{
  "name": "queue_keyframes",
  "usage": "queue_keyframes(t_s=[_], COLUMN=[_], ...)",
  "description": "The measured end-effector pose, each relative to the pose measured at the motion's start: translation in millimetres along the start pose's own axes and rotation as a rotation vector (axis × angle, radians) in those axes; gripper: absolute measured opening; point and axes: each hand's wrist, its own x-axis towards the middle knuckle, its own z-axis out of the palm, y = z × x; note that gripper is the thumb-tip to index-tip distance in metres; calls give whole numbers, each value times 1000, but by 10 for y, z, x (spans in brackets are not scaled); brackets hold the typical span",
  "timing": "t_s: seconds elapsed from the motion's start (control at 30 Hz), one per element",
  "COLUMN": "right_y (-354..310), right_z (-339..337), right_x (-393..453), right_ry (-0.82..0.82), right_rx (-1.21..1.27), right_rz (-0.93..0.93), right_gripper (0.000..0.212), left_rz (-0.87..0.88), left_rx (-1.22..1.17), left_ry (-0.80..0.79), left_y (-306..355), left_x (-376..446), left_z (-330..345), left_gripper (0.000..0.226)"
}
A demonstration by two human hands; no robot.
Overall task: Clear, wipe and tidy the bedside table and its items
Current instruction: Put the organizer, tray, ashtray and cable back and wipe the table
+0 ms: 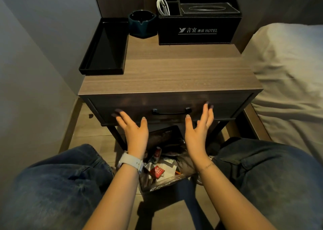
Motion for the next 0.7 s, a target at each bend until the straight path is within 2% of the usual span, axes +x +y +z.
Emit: queue_keyframes(t_s=[0.17, 0.3, 0.4, 0.5, 0.57, 0.63, 0.7], right_y=[46, 188, 480, 816, 945, 1001, 1031], right_z=[45, -136, -334, -493, -546, -545, -507], right_x=[23, -27, -98, -188, -248, -289, -329], right_ry=[-22, -115, -225, -486, -608, -643, -600], right_rx=[-81, -103, -383, -804, -967, -942, -728], right_rz=[-24, -38, 76, 339, 508, 604, 714], right_gripper=[80, 68, 50, 60, 59, 43, 25], left_rz=[-4, 91, -129, -463, -571, -609, -601], left_rx=[8, -17, 74, 286, 344, 395, 358], left_ry=[-73, -89, -167, -289, -406, -493, -468], left_y=[-59, -437, -928, -1354, -1525, -1594, -1661], left_x=[48, 98, 4, -233, -397, -497, -477], left_z=[1, -179, -276, -264, -220, -182, -152], left_gripper=[94, 87, 77, 83, 72, 57, 48])
